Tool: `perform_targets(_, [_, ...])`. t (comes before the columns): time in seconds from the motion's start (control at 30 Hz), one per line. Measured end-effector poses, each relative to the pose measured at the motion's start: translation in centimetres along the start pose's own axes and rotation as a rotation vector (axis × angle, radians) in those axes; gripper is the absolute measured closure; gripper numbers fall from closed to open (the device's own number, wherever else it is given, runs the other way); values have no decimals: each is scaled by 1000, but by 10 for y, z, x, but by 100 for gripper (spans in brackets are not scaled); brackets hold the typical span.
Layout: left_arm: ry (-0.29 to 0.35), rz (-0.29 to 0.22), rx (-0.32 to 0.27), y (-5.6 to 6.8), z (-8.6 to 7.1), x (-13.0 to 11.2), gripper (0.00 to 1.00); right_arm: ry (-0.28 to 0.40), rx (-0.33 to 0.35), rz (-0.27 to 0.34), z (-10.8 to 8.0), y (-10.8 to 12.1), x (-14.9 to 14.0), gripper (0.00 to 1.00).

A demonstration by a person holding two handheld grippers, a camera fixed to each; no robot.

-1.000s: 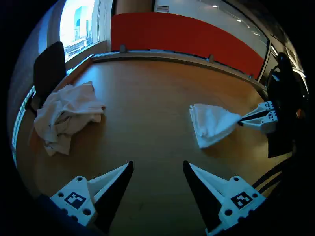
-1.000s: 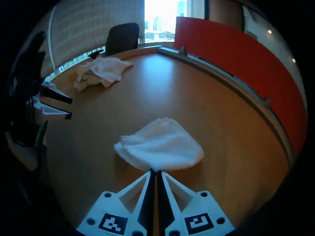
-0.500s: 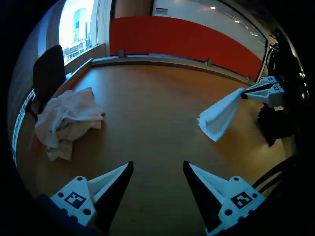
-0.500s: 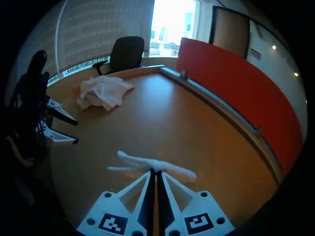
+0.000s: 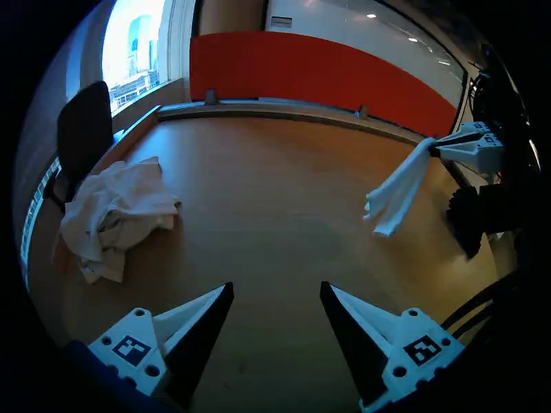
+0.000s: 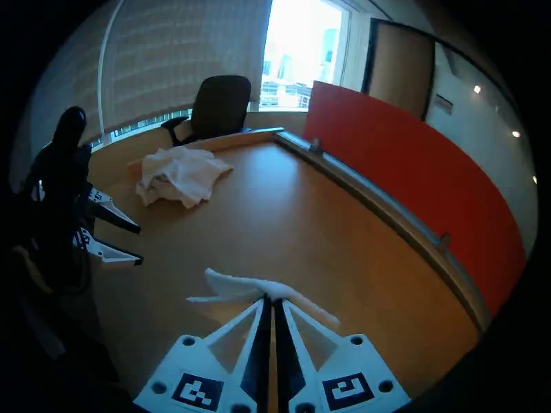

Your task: Fold towel

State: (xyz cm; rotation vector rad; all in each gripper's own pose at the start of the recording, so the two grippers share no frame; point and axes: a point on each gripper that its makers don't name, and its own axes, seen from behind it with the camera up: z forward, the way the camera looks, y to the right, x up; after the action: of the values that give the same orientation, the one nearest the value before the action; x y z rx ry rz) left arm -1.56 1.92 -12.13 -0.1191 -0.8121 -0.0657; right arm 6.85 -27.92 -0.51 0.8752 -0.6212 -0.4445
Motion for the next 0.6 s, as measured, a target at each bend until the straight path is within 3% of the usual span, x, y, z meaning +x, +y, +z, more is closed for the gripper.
perform_targets(0.37, [9, 10, 3, 1, -1, 6, 7, 27, -17, 20, -29, 14, 7, 95])
perform_targets(0.6, [9, 25, 2, 3, -1, 7, 6, 25, -56, 40, -61, 42, -2, 95])
